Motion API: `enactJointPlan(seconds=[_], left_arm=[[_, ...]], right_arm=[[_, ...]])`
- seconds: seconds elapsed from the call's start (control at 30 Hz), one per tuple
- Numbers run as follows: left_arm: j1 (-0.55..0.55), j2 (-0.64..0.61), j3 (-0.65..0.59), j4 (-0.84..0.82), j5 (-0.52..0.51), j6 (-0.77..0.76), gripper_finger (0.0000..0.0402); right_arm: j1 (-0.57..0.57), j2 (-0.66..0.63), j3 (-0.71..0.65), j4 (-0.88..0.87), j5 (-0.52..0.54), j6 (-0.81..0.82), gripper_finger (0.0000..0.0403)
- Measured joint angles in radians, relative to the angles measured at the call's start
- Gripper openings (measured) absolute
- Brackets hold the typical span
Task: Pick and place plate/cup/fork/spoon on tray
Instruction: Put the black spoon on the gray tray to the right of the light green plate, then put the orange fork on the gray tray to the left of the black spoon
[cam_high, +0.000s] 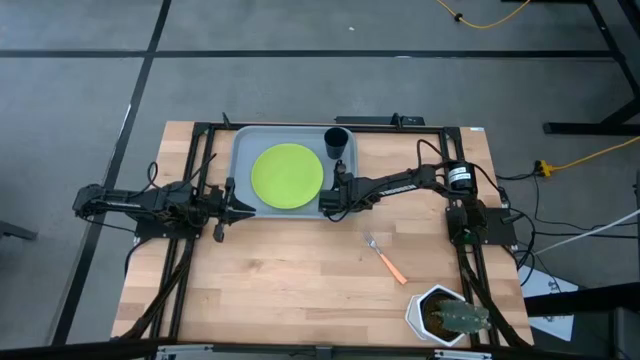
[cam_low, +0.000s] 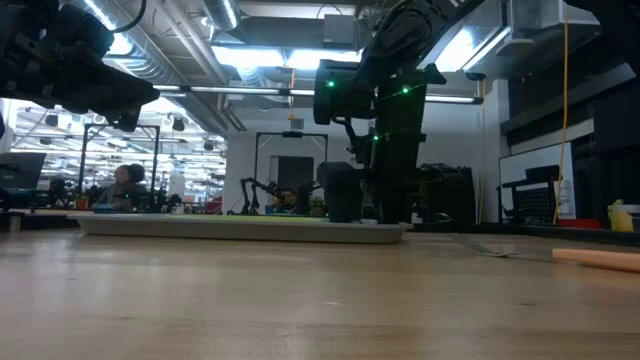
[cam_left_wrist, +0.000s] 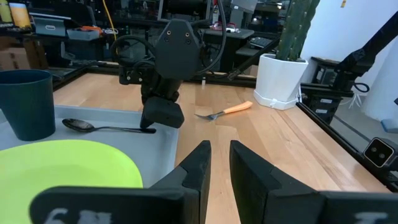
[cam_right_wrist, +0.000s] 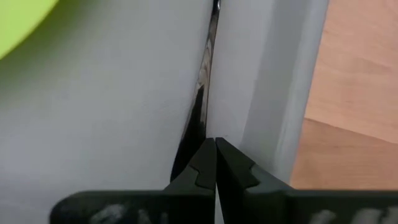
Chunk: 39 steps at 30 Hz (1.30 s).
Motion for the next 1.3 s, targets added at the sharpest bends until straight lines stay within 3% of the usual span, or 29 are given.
enactJointPlan(seconds=[0.57, 0.87, 0.97, 1.17, 1.3], left_arm=[[0.000, 0.000, 0.000, 0.000, 0.000, 0.000, 0.0053], [0.000, 0.000, 0.000, 0.000, 0.000, 0.000, 0.0053], [0.000, 0.000, 0.000, -0.001, 0.000, 0.000, 0.0053], [0.000, 0.000, 0.000, 0.000, 0.000, 0.000, 0.0053], [0.000, 0.000, 0.000, 0.000, 0.000, 0.000, 0.0053]], right_arm=[[0.000, -0.005, 0.000, -0.006, 0.002, -0.001, 0.0001], [0.050, -0.065, 0.089, -0.089, 0.154, -0.094, 0.0002], [0.085, -0.074, 0.117, -0.164, 0.123, -0.161, 0.0002], [0.179, -0.092, 0.133, -0.277, 0.119, -0.129, 0.0002], [0.285, -0.091, 0.131, -0.309, 0.016, -0.135, 0.0002]])
